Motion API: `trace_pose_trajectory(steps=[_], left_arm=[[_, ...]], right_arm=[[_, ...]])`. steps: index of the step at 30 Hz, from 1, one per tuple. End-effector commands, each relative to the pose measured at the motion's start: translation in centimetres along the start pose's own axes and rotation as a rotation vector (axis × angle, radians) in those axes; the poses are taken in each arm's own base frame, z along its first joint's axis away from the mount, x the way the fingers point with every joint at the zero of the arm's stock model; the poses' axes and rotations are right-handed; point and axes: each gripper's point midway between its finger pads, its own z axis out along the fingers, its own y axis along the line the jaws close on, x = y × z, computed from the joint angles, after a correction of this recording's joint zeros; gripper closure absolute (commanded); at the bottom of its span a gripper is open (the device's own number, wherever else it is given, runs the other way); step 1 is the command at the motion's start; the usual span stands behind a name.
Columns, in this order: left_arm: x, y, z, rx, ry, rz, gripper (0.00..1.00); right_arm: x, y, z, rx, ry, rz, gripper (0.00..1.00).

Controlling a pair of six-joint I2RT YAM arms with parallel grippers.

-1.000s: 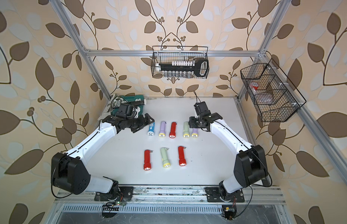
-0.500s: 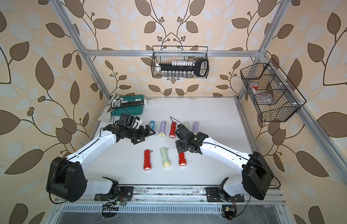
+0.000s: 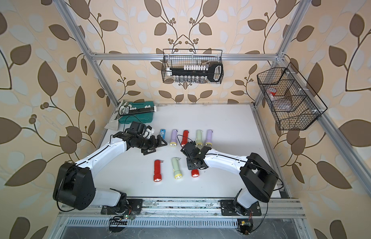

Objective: Close the plug at the bottom of the flashlight
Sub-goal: Pick up the flashlight from the center of the board.

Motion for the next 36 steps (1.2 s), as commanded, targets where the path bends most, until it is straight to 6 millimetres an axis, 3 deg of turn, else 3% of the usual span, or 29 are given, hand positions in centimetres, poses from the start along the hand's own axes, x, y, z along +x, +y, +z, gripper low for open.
trace_pose_trajectory(steps=[1, 12, 19, 27, 30, 36], left_arm=[[-0.6, -0.9, -0.8, 0.027, -0.018, 0.031, 0.01], [-0.8, -1.0, -1.1, 0.026, -0.032, 0.034, 0.01], [-0.7, -0.9, -0.9, 0.033, -0.026, 0.019, 0.01], [-0.7, -1.5, -0.4, 0.105, -0.037, -0.082, 0.01], [-1.1, -3.1, -0.6, 0.186, -0.044, -0.121, 0.01], [-2.1, -7.8, -2.0, 0.299, -0.061, -0.1, 0.01]], right_arm=[[-0.1, 0.2, 1.3, 0.021, -0.003, 0.02, 0.5], [-0.6, -0.5, 2.7, 0.091, -0.02, 0.017, 0.58], [-1.1, -0.6, 2.0, 0.087, -0.044, 0.006, 0.8], [-4.4, 0.4, -1.8, -0.105, -0.186, -0.06, 1.0], [-6.0, 0.8, -3.8, -0.235, -0.253, -0.075, 1.0], [-8.8, 1.7, -7.6, -0.307, -0.412, -0.238, 1.0]])
